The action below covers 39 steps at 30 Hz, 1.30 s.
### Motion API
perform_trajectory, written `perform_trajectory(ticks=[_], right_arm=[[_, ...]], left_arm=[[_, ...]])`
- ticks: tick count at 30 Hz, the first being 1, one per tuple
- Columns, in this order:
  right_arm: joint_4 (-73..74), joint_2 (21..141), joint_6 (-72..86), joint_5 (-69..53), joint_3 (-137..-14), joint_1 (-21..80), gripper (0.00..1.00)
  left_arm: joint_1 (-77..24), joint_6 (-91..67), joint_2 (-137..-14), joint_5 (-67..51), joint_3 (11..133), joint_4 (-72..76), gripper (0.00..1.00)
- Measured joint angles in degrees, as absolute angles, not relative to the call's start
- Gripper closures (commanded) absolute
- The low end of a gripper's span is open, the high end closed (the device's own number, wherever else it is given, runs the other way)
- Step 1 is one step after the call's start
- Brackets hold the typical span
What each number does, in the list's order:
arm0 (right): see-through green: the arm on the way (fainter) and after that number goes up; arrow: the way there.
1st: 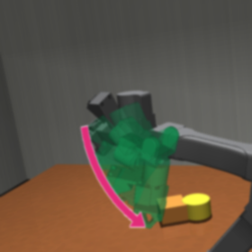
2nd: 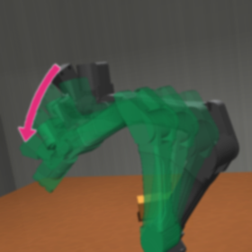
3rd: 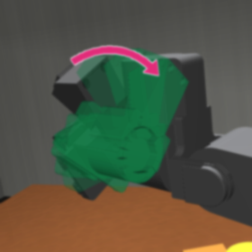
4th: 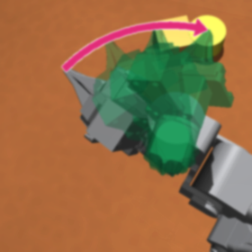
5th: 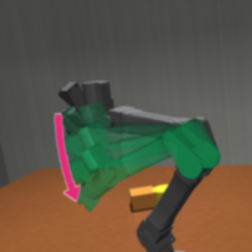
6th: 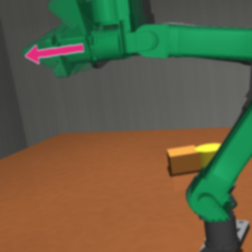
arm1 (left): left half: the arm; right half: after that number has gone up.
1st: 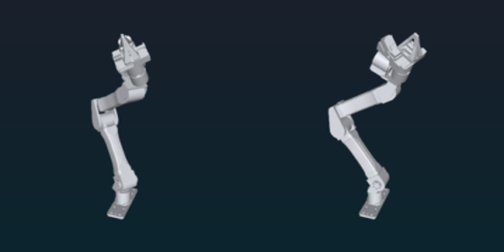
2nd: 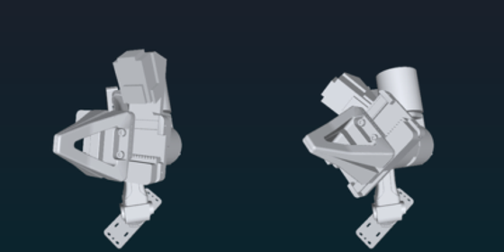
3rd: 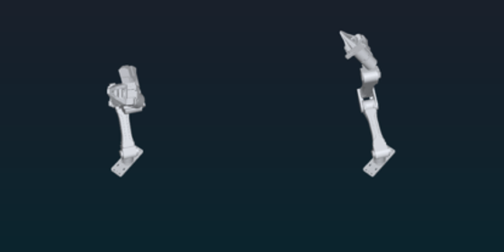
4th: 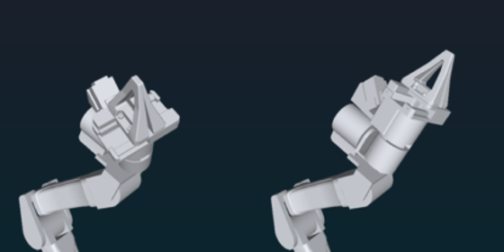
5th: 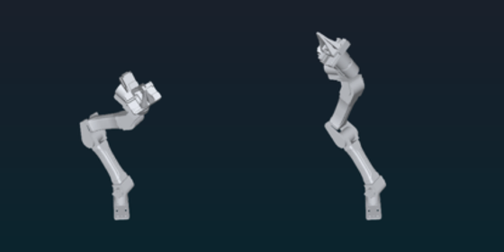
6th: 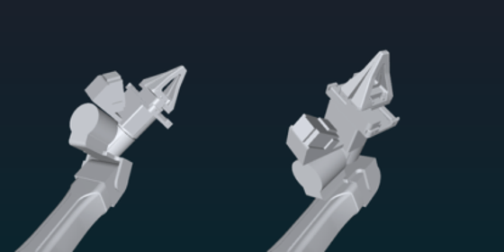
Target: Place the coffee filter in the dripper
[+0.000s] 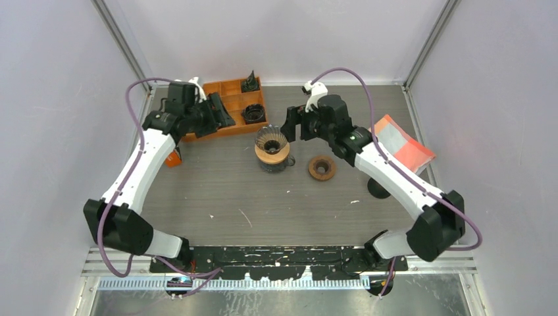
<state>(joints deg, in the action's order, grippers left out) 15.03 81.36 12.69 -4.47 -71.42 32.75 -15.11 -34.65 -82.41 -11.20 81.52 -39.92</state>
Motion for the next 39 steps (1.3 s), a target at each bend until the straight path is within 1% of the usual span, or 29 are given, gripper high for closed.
perform_trajectory(ticks=[4,10,17,21,25,28,35,39], right_arm=[[14.31,76.38,11.88,-2.9,-67.26,32.75,0.09],[13.74,72.49,10.26,0.23,-61.52,32.56,0.03],[10.59,65.47,8.36,3.73,-55.09,32.49,0.0],[7.05,62.04,7.46,5.39,-51.37,32.49,0.0],[4.75,60.53,6.31,6.9,-48.42,32.49,0.0],[3.62,60.23,5.63,7.73,-46.76,32.45,0.0],[1.37,59.68,4.21,8.08,-44.82,32.4,0.0],[0.84,59.59,3.33,8.08,-44.64,32.4,0.0]], left_arm=[[-10.24,-33.34,-79.33,-9.41,79.24,-41.15,0.27],[-1.98,-31.29,-78.76,-7.16,77.19,-43.03,0.27],[4.64,-29.08,-78.89,-4.89,77.34,-44.01,0.29],[7.73,-27.92,-80.07,-3.31,78.32,-44.16,0.31],[10.85,-26.65,-82.41,-1.17,80.6,-44.23,0.34],[12.67,-26.09,-84.31,0.01,82.32,-44.21,0.4],[14.13,-24.4,-89.95,2.37,86.87,-43.97,0.63],[14.15,-23.05,-93.97,3.9,89.73,-43.9,0.71]])
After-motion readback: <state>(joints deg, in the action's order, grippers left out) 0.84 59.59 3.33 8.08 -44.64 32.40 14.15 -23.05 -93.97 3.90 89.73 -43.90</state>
